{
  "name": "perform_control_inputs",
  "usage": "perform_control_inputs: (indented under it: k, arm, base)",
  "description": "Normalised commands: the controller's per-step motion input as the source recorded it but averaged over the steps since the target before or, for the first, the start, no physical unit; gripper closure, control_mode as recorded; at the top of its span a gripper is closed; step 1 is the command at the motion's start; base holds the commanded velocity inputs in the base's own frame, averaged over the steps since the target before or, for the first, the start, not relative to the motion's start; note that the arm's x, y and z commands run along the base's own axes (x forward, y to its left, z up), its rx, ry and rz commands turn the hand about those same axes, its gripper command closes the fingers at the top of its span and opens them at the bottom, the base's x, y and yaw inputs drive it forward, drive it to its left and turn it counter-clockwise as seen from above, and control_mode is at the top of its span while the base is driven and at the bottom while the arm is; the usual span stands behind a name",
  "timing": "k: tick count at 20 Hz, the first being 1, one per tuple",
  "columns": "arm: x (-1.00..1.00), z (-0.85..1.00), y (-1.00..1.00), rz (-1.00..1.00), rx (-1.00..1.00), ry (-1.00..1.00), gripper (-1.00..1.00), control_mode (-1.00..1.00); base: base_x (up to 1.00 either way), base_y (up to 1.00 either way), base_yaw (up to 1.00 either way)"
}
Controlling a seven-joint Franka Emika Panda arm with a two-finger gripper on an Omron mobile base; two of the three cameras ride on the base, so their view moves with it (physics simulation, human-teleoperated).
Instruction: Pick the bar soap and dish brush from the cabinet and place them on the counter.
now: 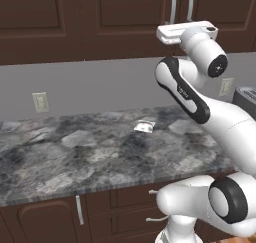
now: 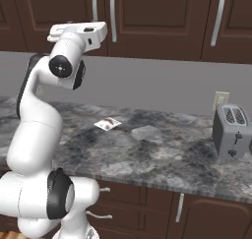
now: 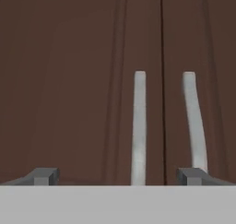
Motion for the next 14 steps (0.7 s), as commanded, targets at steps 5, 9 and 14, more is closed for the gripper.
perform_control_inputs:
  k: [5, 9, 14]
  arm:
    - [0.38, 0.0, -0.02, 0.0, 0.0, 0.0, -1.0, -1.0]
    - [0.41, -0.01, -0.05, 0.0, 0.0, 0.0, -1.0, -1.0]
    - [0.41, -0.01, -0.04, 0.0, 0.0, 0.0, -1.0, -1.0]
  base:
    - [0.0, 0.0, 0.0]
    - [0.0, 0.0, 0.0]
    - [0.0, 0.0, 0.0]
